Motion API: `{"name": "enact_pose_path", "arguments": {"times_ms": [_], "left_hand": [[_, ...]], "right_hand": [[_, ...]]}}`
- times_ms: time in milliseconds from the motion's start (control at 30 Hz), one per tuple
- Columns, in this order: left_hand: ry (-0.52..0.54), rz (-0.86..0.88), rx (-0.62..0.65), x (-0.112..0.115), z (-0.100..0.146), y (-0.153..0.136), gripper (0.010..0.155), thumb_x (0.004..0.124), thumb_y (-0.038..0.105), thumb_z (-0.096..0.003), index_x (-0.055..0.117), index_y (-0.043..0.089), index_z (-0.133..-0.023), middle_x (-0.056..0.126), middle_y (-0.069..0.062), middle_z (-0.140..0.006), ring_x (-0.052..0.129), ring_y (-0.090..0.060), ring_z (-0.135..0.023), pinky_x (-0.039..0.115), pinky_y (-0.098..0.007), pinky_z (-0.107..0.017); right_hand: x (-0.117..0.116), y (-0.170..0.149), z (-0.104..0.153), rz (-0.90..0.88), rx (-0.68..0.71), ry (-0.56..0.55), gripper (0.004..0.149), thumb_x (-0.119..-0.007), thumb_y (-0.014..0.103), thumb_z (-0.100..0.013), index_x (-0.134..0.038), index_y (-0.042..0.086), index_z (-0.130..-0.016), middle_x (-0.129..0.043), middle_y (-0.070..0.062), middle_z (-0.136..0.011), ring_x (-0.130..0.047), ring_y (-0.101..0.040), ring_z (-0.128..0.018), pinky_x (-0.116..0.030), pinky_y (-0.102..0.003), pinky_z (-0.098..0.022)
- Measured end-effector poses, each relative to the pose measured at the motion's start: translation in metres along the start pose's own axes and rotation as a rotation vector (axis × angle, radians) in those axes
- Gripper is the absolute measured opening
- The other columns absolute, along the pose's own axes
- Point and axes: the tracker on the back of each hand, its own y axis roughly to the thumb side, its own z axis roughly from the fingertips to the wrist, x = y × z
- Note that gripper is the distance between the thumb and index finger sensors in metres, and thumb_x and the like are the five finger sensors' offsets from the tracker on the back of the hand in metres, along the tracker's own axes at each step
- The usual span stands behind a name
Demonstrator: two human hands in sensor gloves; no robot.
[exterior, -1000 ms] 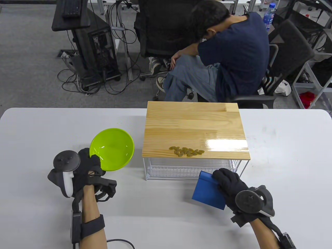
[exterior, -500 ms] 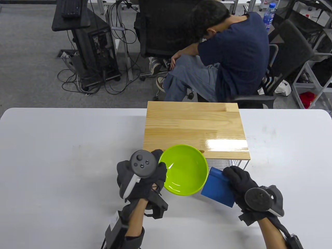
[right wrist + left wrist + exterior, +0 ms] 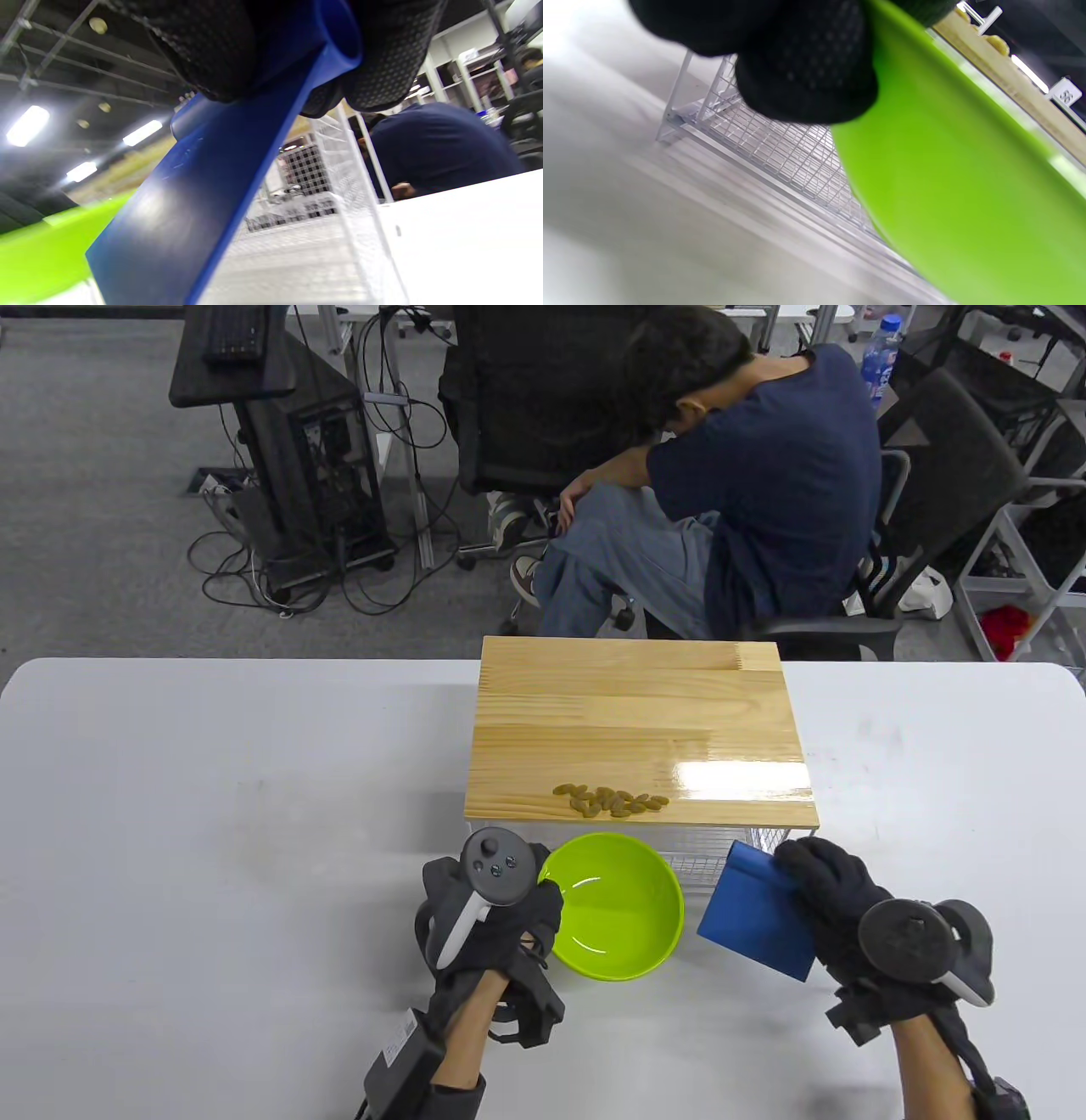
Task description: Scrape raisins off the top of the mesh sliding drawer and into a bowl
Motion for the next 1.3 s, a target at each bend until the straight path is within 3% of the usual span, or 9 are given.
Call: {"name": "enact_pose_path", "arguments": {"times_ms": [100, 200, 300, 400, 567, 733, 1300], "left_hand": [[0.024, 0.034, -0.006, 0.003, -0.002, -0.001, 0.054, 0.078, 0.029, -0.0538, 0.066, 0.015, -0.104, 0.09, -0.008, -0.089, 0.108, -0.012, -0.022, 0.095, -0.022, -0.018], [0.06, 0.017, -0.01, 0.005, -0.001, 0.0, 0.054, 0.079, 0.03, -0.0532, 0.067, 0.015, -0.104, 0.09, -0.008, -0.088, 0.108, -0.011, -0.022, 0.095, -0.021, -0.017], [0.063, 0.037, -0.009, 0.005, -0.001, -0.001, 0.054, 0.079, 0.03, -0.0533, 0.067, 0.015, -0.104, 0.091, -0.008, -0.088, 0.109, -0.011, -0.021, 0.095, -0.021, -0.017], [0.073, 0.058, -0.014, 0.005, -0.001, -0.001, 0.054, 0.079, 0.03, -0.0533, 0.067, 0.014, -0.104, 0.091, -0.008, -0.088, 0.109, -0.01, -0.021, 0.095, -0.02, -0.017], [0.065, 0.101, -0.018, 0.003, -0.002, -0.006, 0.055, 0.079, 0.03, -0.0532, 0.067, 0.014, -0.104, 0.091, -0.009, -0.087, 0.109, -0.01, -0.021, 0.095, -0.02, -0.016], [0.064, 0.115, -0.022, 0.0, -0.004, -0.009, 0.055, 0.079, 0.03, -0.053, 0.067, 0.013, -0.104, 0.092, -0.009, -0.087, 0.109, -0.01, -0.02, 0.095, -0.02, -0.016], [0.061, 0.131, -0.012, -0.001, -0.003, -0.008, 0.055, 0.079, 0.03, -0.053, 0.068, 0.013, -0.104, 0.092, -0.01, -0.086, 0.109, -0.01, -0.019, 0.096, -0.02, -0.016]], "right_hand": [[0.017, 0.013, -0.01, -0.079, 0.02, -0.154, 0.055, -0.079, 0.016, -0.054, -0.059, 0.013, -0.105, -0.058, -0.017, -0.106, -0.078, -0.046, -0.088, -0.072, -0.061, -0.061], [0.027, 0.033, -0.039, 0.051, -0.02, -0.244, 0.056, -0.079, 0.016, -0.054, -0.059, 0.012, -0.105, -0.058, -0.018, -0.106, -0.079, -0.047, -0.087, -0.072, -0.061, -0.06], [0.025, 0.051, -0.075, 0.244, -0.101, -0.231, 0.055, -0.079, 0.017, -0.054, -0.059, 0.013, -0.105, -0.058, -0.018, -0.106, -0.079, -0.046, -0.088, -0.073, -0.061, -0.06], [0.02, 0.064, -0.107, 0.325, -0.143, -0.22, 0.055, -0.079, 0.016, -0.054, -0.059, 0.012, -0.105, -0.059, -0.018, -0.106, -0.079, -0.046, -0.087, -0.073, -0.061, -0.06], [0.003, 0.072, -0.145, 0.414, -0.22, -0.088, 0.055, -0.08, 0.016, -0.054, -0.059, 0.012, -0.105, -0.059, -0.018, -0.106, -0.079, -0.046, -0.087, -0.073, -0.061, -0.06], [-0.003, 0.067, -0.153, 0.356, -0.225, -0.046, 0.055, -0.079, 0.016, -0.054, -0.059, 0.011, -0.105, -0.059, -0.019, -0.105, -0.08, -0.047, -0.087, -0.073, -0.061, -0.06], [-0.009, 0.082, -0.134, 0.269, -0.112, -0.004, 0.055, -0.079, 0.017, -0.054, -0.059, 0.011, -0.105, -0.06, -0.019, -0.105, -0.081, -0.047, -0.085, -0.074, -0.061, -0.058]]}}
